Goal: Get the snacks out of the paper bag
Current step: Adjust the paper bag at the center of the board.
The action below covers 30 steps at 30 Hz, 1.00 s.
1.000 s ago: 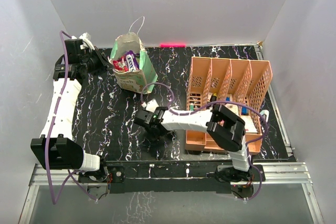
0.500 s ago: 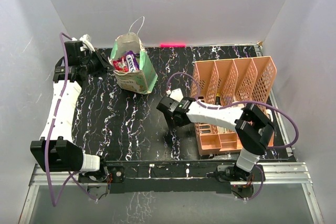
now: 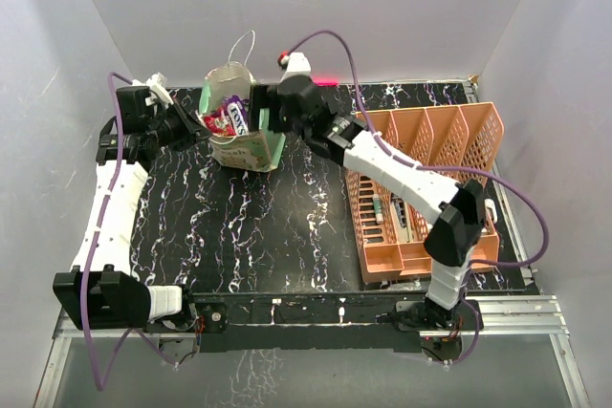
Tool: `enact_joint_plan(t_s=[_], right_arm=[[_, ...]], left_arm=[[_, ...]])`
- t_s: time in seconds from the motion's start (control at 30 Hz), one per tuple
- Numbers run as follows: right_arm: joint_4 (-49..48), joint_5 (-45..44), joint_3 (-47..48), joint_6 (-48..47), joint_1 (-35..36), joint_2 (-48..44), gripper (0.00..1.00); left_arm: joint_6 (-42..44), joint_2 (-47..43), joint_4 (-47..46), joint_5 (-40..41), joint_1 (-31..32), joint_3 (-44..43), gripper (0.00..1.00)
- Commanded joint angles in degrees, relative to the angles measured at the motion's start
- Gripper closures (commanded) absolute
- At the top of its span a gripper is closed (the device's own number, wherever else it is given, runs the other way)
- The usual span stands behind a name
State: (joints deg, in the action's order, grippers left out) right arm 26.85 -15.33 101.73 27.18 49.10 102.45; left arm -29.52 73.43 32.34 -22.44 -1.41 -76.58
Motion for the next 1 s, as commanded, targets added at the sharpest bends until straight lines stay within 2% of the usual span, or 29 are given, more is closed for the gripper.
enact_joint_plan(t_s=[0.0,0.17,0.37,0.53,0.67,0.77,0.87,0.97], right_arm=[[-15.42,5.98,9.72,-0.68,-4.68,7.77,0.02],[-20.35,8.1,22.57,-1.76,-7.41,18.77,0.02],[-28.75,11.05,31.31,-4.53,-7.97,28.44,0.04],[-32.99,11.42,35.69,-5.5,-8.3,33.37,0.08],[-35.71,10.45,35.71,-5.67,-8.88,34.2,0.15],[-37.24,13.01,37.5,-5.03,-9.72,36.35,0.19],[-37.26,15.7,41.18,-4.46,-10.32,39.09,0.27],[-40.79,17.18,40.05,-4.61,-10.41,39.69,0.28]], left_arm=[[-1.15,-4.54,-2.29,-4.35,-0.4,1.43,0.99],[-1.41,-5.91,-3.05,-5.51,-0.41,3.84,0.99],[-0.65,-7.25,-2.5,-5.3,-0.37,5.34,1.0],[0.57,-8.62,-1.12,-3.69,-0.2,5.93,0.99],[1.05,-10.05,-0.77,-2.82,-0.08,7.49,1.0],[1.74,-10.8,-0.28,-2.0,0.05,8.58,1.0],[2.48,-11.24,0.53,-1.03,0.24,9.47,1.0],[3.0,-11.29,1.32,-0.75,0.4,10.03,1.0]])
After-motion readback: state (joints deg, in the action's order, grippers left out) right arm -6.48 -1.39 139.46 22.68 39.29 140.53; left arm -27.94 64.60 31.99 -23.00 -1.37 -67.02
